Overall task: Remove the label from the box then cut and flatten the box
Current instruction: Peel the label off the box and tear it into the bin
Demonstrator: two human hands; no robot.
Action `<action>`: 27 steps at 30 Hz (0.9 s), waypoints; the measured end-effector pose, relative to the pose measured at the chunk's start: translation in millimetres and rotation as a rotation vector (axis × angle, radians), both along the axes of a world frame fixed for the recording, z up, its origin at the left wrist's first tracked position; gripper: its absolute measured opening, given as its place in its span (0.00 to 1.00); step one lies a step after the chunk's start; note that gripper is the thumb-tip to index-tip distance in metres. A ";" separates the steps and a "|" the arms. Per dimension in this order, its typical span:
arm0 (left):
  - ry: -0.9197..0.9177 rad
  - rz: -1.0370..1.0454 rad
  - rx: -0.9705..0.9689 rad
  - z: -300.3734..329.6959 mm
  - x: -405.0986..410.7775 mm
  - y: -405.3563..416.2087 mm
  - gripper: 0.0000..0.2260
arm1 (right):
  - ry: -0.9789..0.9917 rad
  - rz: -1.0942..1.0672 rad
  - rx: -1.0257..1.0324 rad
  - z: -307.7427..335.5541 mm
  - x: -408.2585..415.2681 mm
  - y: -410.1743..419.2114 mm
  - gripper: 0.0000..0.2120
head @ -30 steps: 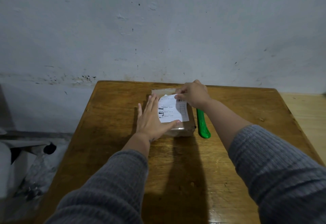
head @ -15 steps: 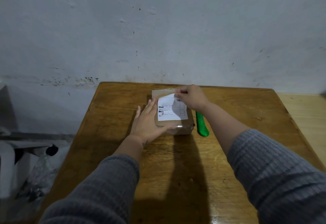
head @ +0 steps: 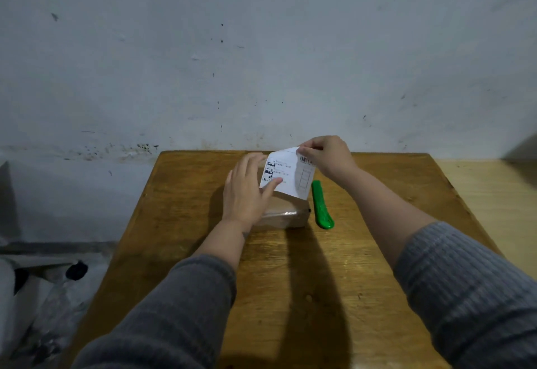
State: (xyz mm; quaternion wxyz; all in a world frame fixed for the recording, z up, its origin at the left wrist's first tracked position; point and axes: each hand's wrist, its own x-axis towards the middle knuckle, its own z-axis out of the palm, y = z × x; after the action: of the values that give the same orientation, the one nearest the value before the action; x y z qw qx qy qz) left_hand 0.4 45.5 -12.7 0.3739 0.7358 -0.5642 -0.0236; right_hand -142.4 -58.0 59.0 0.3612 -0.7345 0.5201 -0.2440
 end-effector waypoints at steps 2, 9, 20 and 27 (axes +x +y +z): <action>-0.068 -0.051 -0.114 13.0 -8.8 -9.2 0.18 | -0.039 -0.018 0.010 -1.6 -2.9 3.3 0.08; 0.135 -0.205 -0.075 27.6 -31.2 -37.2 0.09 | -0.120 -0.037 0.152 1.2 -32.4 8.3 0.08; 0.378 -0.500 0.253 32.8 -140.8 -33.0 0.02 | -0.065 -0.147 0.091 -11.4 -160.4 55.2 0.12; 0.321 -0.615 0.235 39.0 -256.1 27.4 0.03 | 0.034 -0.185 0.028 -6.8 -275.4 127.3 0.02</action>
State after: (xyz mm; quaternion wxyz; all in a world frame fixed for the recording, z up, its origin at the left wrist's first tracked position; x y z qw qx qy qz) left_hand -255.7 72.9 26.3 0.3459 0.5567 -0.6865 -0.3149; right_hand -417.7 69.2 52.1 0.3384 -0.6823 0.5952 -0.2564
